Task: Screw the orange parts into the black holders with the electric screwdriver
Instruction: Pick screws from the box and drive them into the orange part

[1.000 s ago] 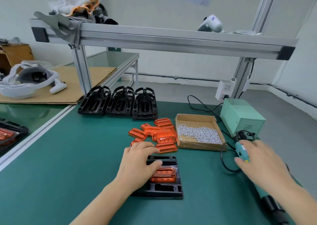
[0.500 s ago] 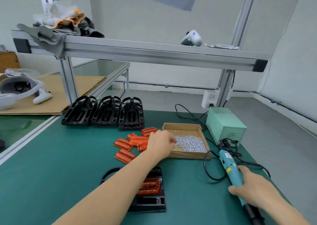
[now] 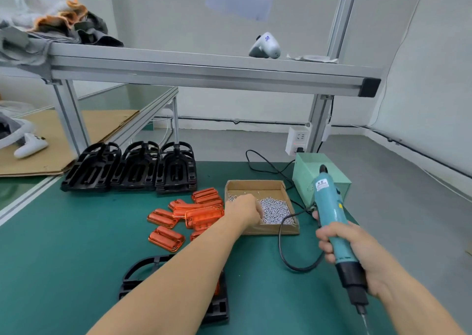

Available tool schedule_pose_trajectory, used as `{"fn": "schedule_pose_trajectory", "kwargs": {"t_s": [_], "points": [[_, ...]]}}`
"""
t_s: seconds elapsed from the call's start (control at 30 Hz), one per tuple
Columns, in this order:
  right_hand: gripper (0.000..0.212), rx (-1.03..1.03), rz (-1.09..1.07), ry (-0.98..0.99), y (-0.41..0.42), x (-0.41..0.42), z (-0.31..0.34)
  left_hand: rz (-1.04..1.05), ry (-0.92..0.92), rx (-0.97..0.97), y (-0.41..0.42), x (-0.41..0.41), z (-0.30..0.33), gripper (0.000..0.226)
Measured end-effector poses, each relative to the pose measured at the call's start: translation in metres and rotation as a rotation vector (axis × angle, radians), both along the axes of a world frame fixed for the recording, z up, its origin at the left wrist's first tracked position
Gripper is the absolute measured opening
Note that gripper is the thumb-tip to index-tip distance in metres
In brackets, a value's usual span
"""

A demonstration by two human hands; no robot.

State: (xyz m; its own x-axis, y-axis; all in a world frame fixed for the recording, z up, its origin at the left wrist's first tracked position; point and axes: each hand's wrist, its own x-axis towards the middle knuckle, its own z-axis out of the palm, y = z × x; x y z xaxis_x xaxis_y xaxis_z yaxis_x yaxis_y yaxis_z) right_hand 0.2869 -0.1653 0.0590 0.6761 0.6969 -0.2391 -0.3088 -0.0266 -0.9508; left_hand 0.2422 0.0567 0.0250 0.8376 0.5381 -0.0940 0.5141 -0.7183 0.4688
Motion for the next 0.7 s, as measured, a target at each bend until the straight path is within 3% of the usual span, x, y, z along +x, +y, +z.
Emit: {"fn": "schedule_pose_trajectory", "kwargs": {"t_s": [0.1,0.23,0.43,0.57,0.63,0.7], "points": [[0.044,0.201,-0.011,0.022,0.016,-0.004,0.005,0.017,-0.010,-0.018,0.002,0.003,-0.003,0.014],[0.033,0.424,-0.154,0.000,0.032,-0.011,0.008,0.018,-0.029,0.003,0.002,0.005,-0.005,0.014],[0.035,0.575,-0.196,0.140,0.040,-0.015,0.009,0.016,-0.185,-0.014,0.002,-0.004,-0.008,0.011],[0.029,0.648,-0.215,0.190,0.042,-0.016,0.010,0.132,-0.505,-0.431,0.002,-0.026,-0.003,0.009],[0.025,0.689,-0.211,0.207,0.042,-0.017,0.012,0.163,-0.605,-0.665,0.001,-0.041,0.002,0.001],[0.021,0.710,-0.190,0.202,0.044,-0.021,0.016,0.193,-0.682,-0.853,-0.001,-0.057,0.005,0.008]]}}
